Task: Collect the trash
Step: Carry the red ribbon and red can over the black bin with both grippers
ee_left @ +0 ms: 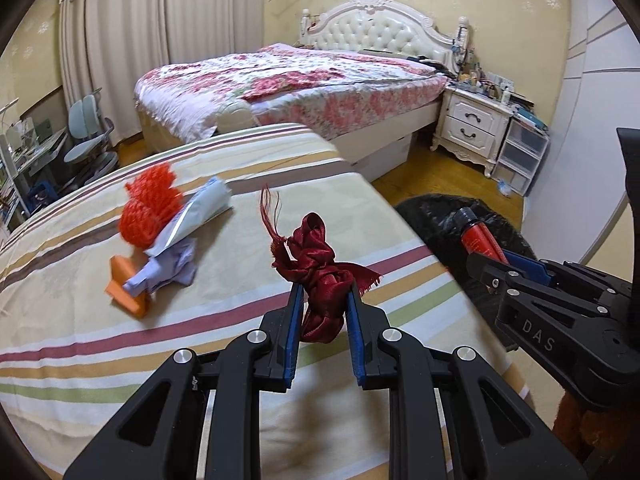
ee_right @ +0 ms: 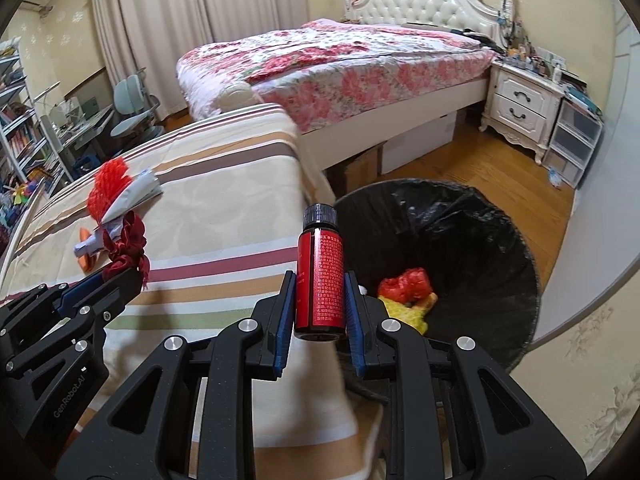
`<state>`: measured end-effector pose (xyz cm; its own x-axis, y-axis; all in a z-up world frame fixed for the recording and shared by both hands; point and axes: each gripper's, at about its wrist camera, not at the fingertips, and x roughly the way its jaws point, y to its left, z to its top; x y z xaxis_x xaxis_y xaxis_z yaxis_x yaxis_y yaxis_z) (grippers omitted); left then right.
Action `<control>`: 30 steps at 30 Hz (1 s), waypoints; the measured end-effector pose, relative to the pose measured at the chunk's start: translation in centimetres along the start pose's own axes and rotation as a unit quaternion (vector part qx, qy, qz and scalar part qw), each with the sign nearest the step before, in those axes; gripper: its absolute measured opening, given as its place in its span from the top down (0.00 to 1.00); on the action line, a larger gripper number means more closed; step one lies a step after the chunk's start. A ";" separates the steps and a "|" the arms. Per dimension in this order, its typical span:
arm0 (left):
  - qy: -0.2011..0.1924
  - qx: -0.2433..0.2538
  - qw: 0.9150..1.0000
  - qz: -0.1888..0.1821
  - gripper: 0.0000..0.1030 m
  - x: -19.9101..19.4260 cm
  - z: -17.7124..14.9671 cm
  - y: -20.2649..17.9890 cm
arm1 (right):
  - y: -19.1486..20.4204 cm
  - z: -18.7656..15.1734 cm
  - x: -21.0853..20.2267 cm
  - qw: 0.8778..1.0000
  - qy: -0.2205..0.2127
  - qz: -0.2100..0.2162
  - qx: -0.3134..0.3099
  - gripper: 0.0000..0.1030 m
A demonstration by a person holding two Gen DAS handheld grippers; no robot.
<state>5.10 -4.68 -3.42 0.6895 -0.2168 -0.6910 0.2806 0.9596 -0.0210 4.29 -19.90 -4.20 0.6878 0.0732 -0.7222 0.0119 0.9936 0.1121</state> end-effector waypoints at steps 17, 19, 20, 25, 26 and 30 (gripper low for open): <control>-0.002 0.055 0.998 -0.041 0.79 3.4 3.1 -6.9 | -6.6 1.3 -0.1 0.997 -0.015 -0.058 0.052 0.77; -0.002 0.059 0.997 -0.042 0.79 3.8 3.3 -7.6 | -7.2 1.4 0.1 0.997 -0.015 -0.059 0.057 0.77; -0.002 0.061 0.997 -0.043 0.79 4.1 3.5 -7.9 | -7.5 1.4 -0.1 0.996 -0.015 -0.059 0.059 0.77; 0.005 0.064 0.997 -0.041 0.79 5.1 3.7 -8.7 | -8.5 1.5 0.2 0.996 -0.014 -0.062 0.066 0.77; 0.007 0.064 0.997 -0.042 0.79 5.3 3.8 -8.9 | -8.7 1.5 0.3 0.996 -0.013 -0.062 0.067 0.77; 0.009 0.067 0.997 -0.041 0.79 5.9 4.2 -9.4 | -9.3 1.6 0.5 0.995 -0.012 -0.062 0.073 0.77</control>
<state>9.31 -15.71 -4.30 0.6486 -0.2895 -0.7039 0.4229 0.9060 0.0170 5.70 -29.27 -4.50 0.6912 -0.0533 -0.7207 0.2026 0.9716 0.1224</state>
